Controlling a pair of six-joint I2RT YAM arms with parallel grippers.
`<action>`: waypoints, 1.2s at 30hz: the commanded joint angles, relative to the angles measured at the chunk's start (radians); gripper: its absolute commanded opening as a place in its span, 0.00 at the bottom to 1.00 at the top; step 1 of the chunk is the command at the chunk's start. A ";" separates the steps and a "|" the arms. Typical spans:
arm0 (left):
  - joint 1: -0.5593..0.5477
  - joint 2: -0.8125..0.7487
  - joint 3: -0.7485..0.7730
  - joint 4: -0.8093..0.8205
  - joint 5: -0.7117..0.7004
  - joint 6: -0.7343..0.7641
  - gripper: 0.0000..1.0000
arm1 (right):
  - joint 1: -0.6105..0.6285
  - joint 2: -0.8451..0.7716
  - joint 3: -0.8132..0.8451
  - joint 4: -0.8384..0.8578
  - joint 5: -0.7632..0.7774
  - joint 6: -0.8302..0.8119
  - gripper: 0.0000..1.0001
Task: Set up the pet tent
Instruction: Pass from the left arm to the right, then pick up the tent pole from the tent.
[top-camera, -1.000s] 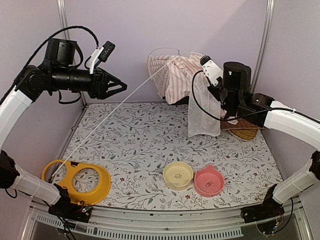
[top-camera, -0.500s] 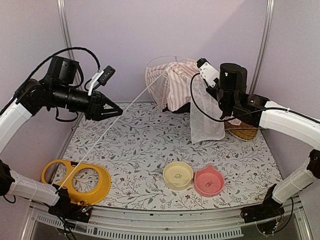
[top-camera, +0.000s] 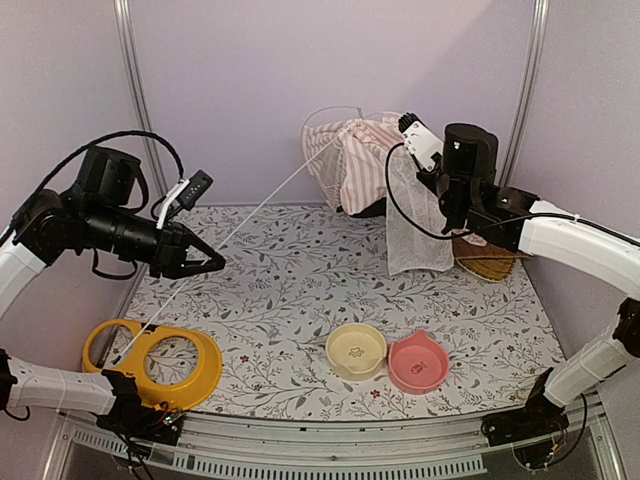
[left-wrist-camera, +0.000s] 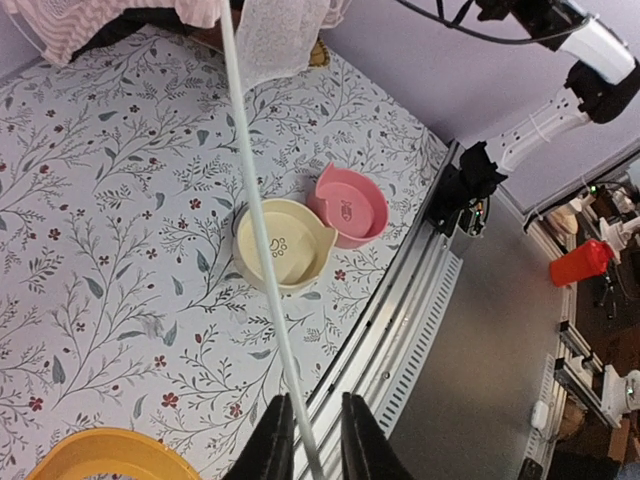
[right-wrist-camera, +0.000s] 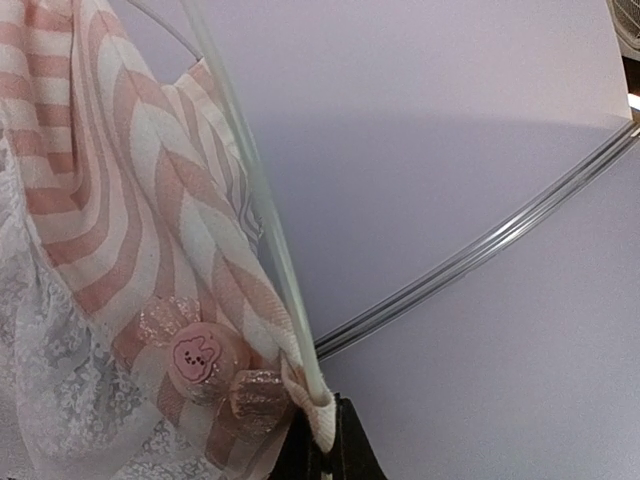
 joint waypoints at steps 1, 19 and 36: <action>-0.049 -0.020 -0.041 -0.044 -0.015 -0.038 0.15 | -0.015 0.003 -0.003 0.096 0.016 0.004 0.00; -0.136 -0.118 -0.054 -0.143 -0.061 -0.100 0.20 | -0.080 -0.081 -0.103 0.135 -0.074 -0.001 0.00; -0.142 -0.117 -0.098 -0.198 -0.017 -0.080 0.20 | -0.100 -0.111 -0.167 0.139 -0.077 0.006 0.00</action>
